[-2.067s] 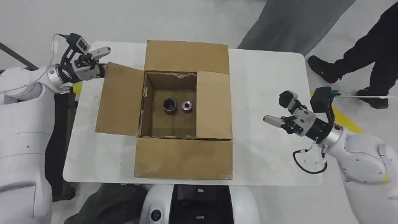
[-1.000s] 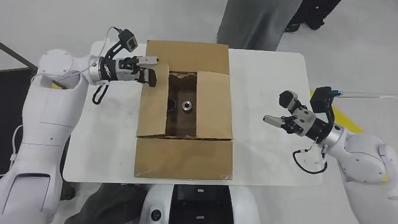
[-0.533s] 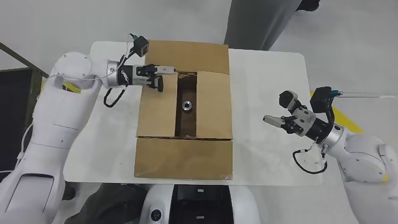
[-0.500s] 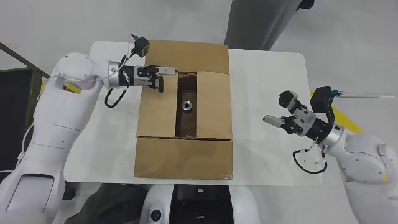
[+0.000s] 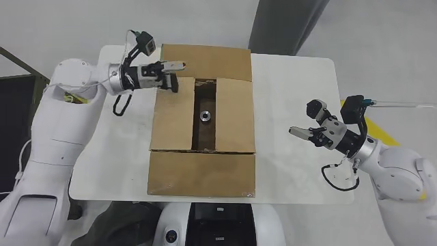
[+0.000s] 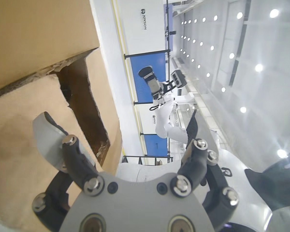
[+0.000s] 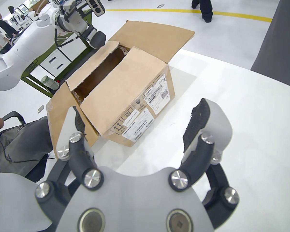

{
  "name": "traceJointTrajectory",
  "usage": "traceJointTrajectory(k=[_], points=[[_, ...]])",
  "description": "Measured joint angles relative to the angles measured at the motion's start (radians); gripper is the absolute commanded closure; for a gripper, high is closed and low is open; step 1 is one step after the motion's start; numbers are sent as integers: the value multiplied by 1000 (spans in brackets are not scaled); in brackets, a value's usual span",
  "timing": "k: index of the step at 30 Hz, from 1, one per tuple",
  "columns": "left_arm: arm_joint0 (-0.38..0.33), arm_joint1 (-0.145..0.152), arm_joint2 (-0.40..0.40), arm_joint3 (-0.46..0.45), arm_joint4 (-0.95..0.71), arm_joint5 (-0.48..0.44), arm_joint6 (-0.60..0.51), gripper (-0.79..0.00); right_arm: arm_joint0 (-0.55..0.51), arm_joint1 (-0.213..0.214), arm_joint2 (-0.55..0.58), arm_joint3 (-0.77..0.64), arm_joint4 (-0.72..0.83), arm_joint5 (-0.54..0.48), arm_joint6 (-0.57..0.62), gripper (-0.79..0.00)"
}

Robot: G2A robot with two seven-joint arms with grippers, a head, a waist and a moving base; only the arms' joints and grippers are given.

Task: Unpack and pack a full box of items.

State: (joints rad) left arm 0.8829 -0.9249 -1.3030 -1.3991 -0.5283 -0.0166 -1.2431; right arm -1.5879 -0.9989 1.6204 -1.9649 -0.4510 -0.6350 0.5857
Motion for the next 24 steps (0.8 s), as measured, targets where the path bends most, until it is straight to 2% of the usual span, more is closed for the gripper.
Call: traceJointTrajectory(k=[11,17,24], points=[[-85,-6,-52,130,-54,-81,125,-785,0,0,0,0,0,0,0,-785],[-159,-22,-18,263,-48,-122,206,-785,0,0,0,0,0,0,0,-785],[-238,-44,42,423,36,-185,323,-785,0,0,0,0,0,0,0,-785]])
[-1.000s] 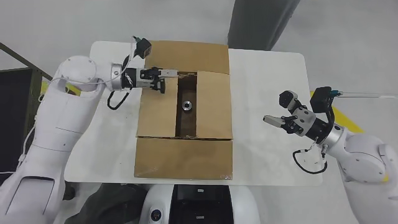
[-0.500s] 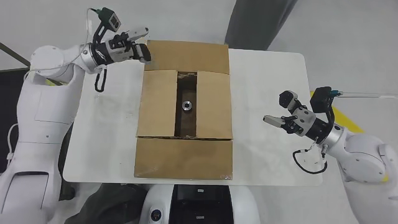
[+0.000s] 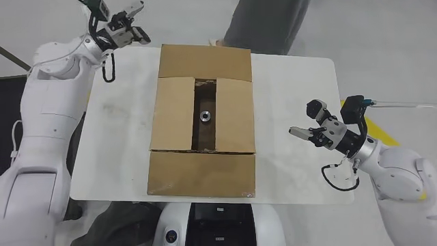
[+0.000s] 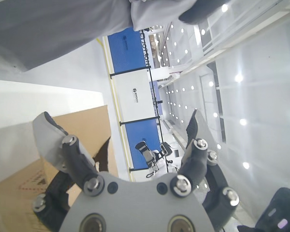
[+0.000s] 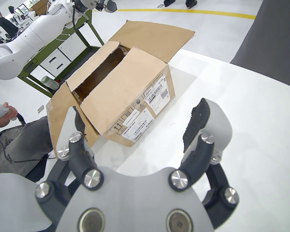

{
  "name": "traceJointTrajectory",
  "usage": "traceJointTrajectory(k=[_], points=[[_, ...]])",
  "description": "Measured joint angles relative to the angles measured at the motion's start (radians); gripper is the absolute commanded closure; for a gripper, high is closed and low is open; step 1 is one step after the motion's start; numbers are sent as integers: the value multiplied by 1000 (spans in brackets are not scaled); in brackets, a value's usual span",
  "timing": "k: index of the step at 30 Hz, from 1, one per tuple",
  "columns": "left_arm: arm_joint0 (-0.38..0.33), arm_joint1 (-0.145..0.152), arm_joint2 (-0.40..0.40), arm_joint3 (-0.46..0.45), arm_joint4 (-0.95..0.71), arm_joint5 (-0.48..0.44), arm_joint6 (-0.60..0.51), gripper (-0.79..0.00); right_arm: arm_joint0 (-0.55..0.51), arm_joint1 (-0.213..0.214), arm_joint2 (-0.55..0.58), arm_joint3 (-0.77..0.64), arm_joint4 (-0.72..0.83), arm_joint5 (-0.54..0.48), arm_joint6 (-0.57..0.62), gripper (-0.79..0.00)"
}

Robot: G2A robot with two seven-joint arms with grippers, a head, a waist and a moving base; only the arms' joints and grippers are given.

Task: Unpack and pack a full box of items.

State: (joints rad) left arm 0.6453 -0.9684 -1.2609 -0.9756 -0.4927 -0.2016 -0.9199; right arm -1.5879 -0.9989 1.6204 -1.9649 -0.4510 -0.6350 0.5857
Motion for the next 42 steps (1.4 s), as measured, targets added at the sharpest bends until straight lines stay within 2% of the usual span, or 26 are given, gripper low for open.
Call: traceJointTrajectory(k=[5,15,18,32,36,42], points=[[-35,-12,40,88,83,-56,51,-785,0,0,0,0,0,0,0,-785],[-96,-44,129,226,291,-147,256,-785,0,0,0,0,0,0,0,-785],[-110,-55,147,257,300,-159,262,-785,0,0,0,0,0,0,0,-785],[-112,-56,148,261,299,-159,260,-785,0,0,0,0,0,0,0,-785],[-94,-59,149,233,318,-113,316,-785,0,0,0,0,0,0,0,-785],[-96,-79,175,256,283,-95,257,-785,0,0,0,0,0,0,0,-785]])
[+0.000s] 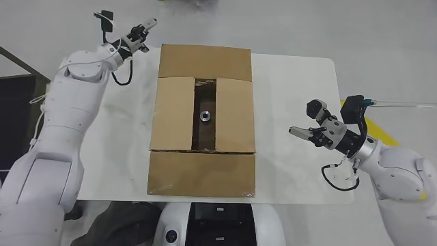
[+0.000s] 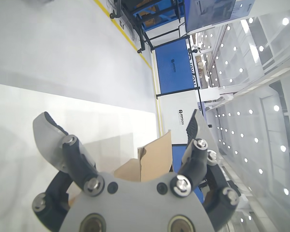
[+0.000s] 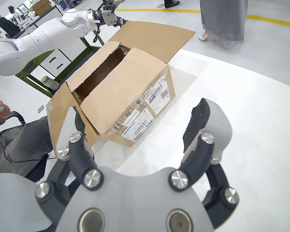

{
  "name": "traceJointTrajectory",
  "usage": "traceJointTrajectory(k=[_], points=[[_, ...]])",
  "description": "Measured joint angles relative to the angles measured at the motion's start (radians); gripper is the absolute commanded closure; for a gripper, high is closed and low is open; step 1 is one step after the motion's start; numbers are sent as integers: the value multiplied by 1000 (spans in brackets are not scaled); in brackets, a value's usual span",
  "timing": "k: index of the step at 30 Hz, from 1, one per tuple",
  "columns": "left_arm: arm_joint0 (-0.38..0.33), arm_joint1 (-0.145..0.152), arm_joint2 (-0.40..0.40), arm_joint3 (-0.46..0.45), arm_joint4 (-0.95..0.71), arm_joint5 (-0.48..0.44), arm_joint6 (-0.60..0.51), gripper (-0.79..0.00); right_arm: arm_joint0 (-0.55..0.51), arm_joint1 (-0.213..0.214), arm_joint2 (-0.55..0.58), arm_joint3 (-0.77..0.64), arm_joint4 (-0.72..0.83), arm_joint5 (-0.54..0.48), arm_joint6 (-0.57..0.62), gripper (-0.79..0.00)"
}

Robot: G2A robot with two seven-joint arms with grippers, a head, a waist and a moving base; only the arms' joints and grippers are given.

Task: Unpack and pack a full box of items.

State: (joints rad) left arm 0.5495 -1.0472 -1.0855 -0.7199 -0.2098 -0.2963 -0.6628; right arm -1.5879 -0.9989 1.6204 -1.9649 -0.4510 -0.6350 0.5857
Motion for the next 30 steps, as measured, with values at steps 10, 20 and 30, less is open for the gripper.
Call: traceJointTrajectory(k=[10,20,30], points=[[-42,-45,56,72,-57,-13,-110,-785,0,0,0,0,0,0,0,-785],[-79,-49,17,141,-198,-58,-372,-785,0,0,0,0,0,0,0,-785],[-102,-47,-22,188,-327,-67,-635,-785,0,0,0,0,0,0,0,-785]])
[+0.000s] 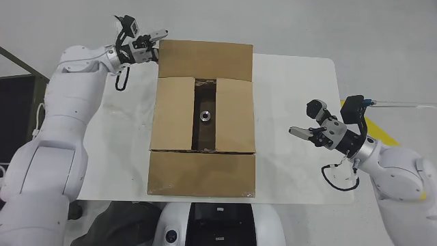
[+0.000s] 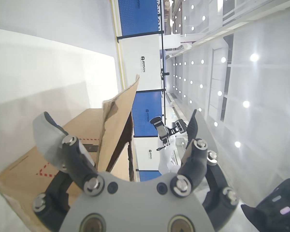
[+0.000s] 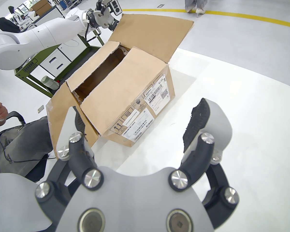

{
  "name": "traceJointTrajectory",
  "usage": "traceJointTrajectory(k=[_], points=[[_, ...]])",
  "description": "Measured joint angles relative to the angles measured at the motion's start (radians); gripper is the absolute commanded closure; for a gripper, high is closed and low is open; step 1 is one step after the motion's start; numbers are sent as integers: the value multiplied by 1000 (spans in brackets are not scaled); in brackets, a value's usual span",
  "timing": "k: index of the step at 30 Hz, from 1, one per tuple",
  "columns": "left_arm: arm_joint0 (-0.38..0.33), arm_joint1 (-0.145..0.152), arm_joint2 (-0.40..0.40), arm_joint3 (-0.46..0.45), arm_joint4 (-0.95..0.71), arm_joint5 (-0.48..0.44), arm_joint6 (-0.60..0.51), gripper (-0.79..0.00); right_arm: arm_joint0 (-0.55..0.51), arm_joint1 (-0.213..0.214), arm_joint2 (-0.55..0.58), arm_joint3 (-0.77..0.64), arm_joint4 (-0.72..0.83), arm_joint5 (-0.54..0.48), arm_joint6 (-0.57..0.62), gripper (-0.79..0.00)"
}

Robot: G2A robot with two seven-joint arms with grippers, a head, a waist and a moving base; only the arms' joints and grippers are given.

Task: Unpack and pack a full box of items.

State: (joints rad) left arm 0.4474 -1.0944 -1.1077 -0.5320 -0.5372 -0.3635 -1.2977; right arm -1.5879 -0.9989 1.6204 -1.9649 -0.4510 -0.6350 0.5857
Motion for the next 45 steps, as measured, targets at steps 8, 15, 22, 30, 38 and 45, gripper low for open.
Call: traceJointTrajectory(k=[8,15,22,30,38,45], points=[[-1,8,-31,6,-57,-18,-125,-785,0,0,0,0,0,0,0,-785],[44,34,-61,-98,-61,12,-171,-785,0,0,0,0,0,0,0,-785],[123,64,-80,-230,-25,5,-164,-785,0,0,0,0,0,0,0,-785],[203,100,-104,-346,23,3,-163,-785,0,0,0,0,0,0,0,-785],[247,125,-120,-396,5,10,-169,-785,0,0,0,0,0,0,0,-785],[254,134,-141,-441,-93,36,-195,-785,0,0,0,0,0,0,0,-785]])
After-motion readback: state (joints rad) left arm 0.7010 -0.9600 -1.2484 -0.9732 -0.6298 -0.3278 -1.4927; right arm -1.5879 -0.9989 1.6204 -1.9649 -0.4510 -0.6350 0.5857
